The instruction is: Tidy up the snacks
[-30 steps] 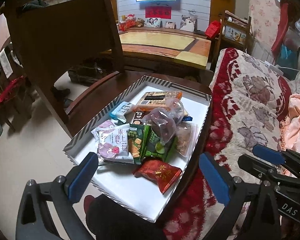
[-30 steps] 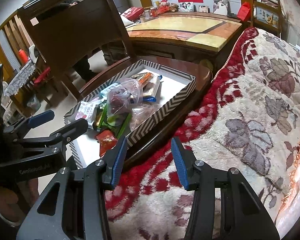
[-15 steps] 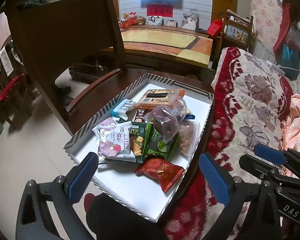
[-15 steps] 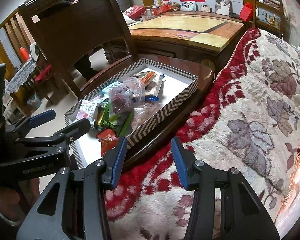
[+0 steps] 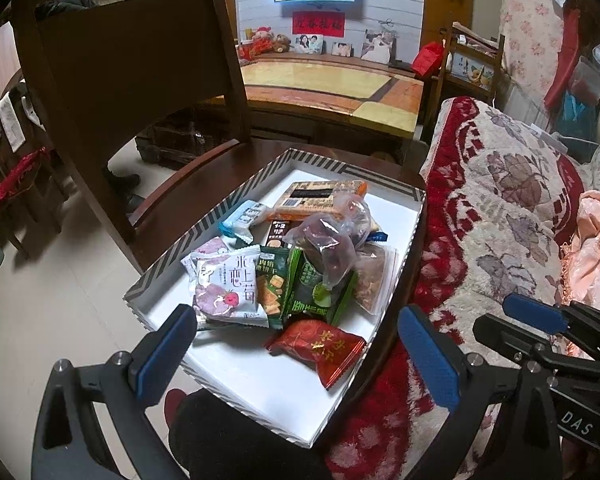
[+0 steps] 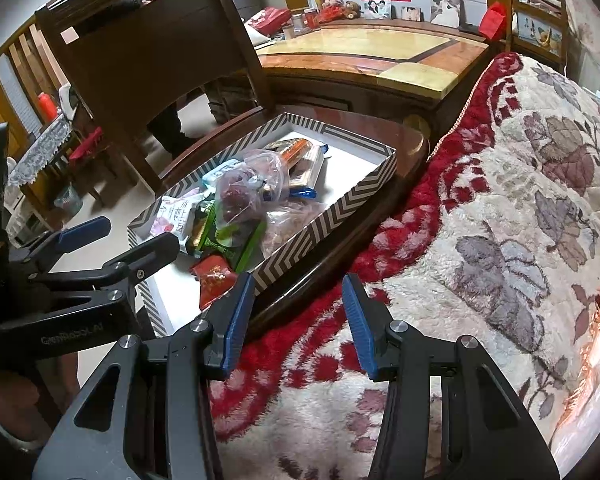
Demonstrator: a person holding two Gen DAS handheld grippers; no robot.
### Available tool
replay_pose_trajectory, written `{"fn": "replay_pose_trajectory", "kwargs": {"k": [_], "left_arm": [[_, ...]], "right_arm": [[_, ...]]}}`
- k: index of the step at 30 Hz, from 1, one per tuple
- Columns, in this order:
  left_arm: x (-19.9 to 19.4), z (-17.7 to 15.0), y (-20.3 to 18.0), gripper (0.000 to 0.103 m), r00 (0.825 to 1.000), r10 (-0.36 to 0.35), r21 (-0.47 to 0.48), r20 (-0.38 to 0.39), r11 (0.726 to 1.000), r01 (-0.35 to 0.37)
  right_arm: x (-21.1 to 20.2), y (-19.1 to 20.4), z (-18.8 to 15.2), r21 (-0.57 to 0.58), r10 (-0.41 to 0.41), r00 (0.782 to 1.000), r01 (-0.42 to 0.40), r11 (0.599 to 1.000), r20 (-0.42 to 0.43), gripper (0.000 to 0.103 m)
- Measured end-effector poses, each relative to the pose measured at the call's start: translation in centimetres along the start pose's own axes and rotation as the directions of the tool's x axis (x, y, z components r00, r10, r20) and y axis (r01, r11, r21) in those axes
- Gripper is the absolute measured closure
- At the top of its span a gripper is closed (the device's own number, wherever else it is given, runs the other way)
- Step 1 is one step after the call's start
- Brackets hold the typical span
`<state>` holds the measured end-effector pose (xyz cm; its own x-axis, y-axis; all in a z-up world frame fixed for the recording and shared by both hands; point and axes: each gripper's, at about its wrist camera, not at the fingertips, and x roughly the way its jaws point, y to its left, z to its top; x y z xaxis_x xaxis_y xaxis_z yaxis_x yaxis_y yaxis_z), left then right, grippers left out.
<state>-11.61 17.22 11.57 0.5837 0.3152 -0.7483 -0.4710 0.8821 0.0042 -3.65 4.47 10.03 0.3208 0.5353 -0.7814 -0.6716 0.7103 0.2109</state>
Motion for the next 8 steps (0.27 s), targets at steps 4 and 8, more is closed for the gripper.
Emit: {"fn": "replay_pose_trajectory", "kwargs": {"k": [4, 8], "left_arm": [[-0.02, -0.02, -0.12, 0.001, 1.000, 0.005, 0.005, 0.007, 1.000, -0.005], [-0.23, 0.05, -0.56, 0.001, 1.000, 0.016, 0.019, 0.012, 1.000, -0.016]], "right_arm": [[0.05, -0.17, -0.13, -0.001, 0.003, 1.000, -0.003, 1.000, -0.004, 0.058], [0.00, -0.27, -0.16, 0.002, 0.003, 1.000, -0.003, 1.000, 0.000, 0.058]]}}
